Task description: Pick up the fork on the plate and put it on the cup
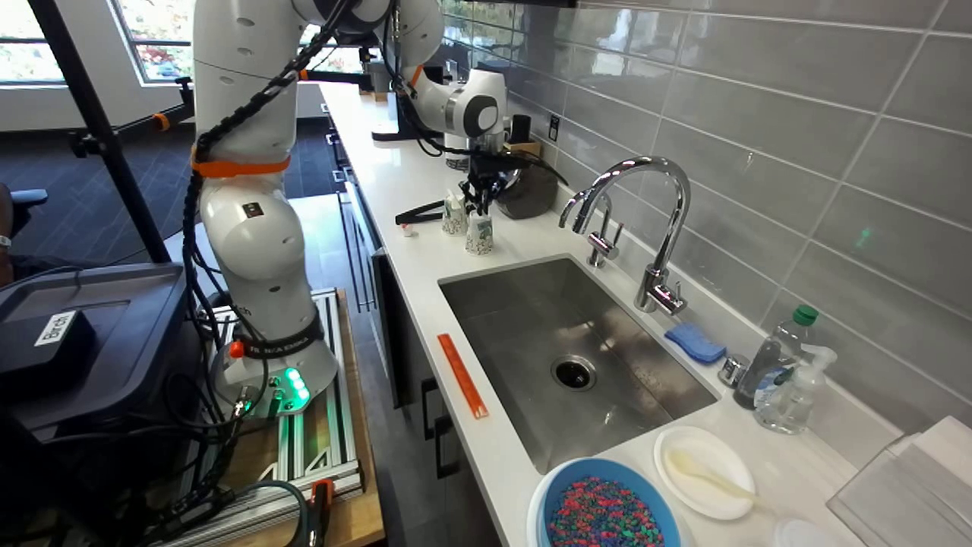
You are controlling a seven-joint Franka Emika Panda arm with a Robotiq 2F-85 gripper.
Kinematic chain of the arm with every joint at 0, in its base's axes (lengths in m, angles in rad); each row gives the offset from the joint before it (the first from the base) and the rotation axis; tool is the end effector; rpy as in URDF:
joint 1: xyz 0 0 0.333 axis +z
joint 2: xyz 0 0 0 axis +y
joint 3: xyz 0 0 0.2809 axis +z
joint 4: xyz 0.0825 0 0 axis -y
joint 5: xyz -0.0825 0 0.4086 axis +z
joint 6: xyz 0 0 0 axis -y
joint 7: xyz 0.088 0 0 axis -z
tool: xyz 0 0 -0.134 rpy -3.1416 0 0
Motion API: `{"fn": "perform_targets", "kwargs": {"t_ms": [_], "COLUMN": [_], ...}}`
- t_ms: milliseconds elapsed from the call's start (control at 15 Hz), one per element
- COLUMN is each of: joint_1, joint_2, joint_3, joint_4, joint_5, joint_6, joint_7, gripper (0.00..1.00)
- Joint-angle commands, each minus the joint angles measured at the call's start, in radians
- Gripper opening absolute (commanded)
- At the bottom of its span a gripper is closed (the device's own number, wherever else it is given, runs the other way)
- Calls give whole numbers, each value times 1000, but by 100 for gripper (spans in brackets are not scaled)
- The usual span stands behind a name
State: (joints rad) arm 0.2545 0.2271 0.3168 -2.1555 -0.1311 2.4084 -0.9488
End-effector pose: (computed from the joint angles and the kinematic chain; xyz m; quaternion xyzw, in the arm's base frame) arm 0.4857 0.3124 0.2233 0.6941 0.7196 0.0178 0.0133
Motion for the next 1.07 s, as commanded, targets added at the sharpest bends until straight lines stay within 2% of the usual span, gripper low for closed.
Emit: {"fn": "perform_targets", "kwargs": {"t_ms": [0,1000], "joint_1": [6,7], "joint_2": [16,41], "joint_3": [2,4], "joint_4": [10,23], "joint_5": [-22,-27], "joint_6": [6,0], "joint_7": [11,8], "gripper": [3,3]}}
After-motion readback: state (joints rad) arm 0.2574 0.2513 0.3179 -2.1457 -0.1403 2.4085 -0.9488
